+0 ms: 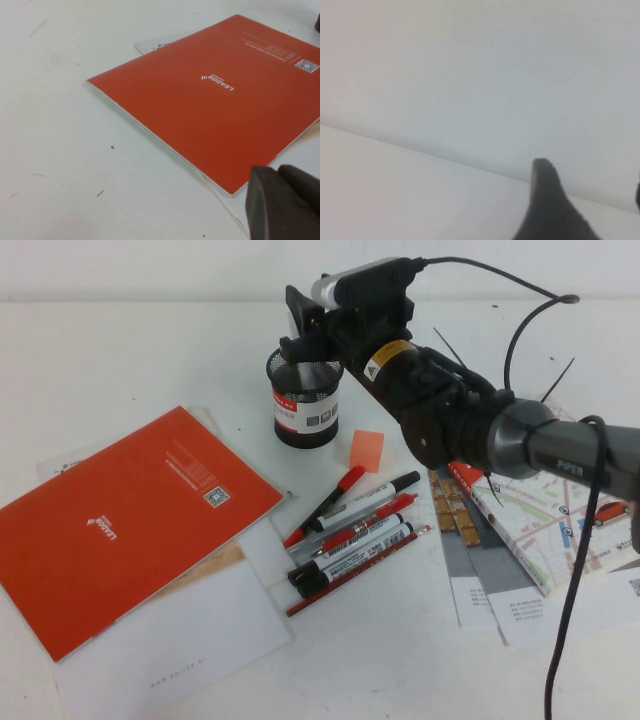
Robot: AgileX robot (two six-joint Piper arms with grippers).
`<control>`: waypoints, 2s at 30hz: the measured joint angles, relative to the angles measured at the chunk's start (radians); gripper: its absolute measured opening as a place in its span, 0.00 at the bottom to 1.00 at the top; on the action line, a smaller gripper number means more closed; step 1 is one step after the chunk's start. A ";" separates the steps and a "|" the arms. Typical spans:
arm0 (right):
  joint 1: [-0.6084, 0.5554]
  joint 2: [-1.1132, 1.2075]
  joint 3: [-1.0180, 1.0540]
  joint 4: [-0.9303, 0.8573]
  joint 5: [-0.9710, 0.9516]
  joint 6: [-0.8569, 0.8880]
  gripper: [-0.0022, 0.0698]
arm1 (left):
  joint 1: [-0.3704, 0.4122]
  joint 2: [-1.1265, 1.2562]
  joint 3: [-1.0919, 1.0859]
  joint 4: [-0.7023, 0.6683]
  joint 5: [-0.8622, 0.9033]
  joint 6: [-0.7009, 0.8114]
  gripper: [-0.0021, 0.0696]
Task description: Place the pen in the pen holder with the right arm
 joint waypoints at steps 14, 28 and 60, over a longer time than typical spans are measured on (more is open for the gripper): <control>0.037 -0.498 0.394 0.007 0.058 -0.002 0.01 | 0.000 0.000 0.000 0.000 0.000 0.000 0.02; 0.048 -1.091 0.987 0.093 0.093 -0.002 0.00 | 0.000 0.000 0.000 0.000 0.000 0.000 0.02; -0.527 -2.106 1.453 0.331 0.858 -0.368 0.00 | 0.000 0.000 0.000 0.000 0.000 0.000 0.02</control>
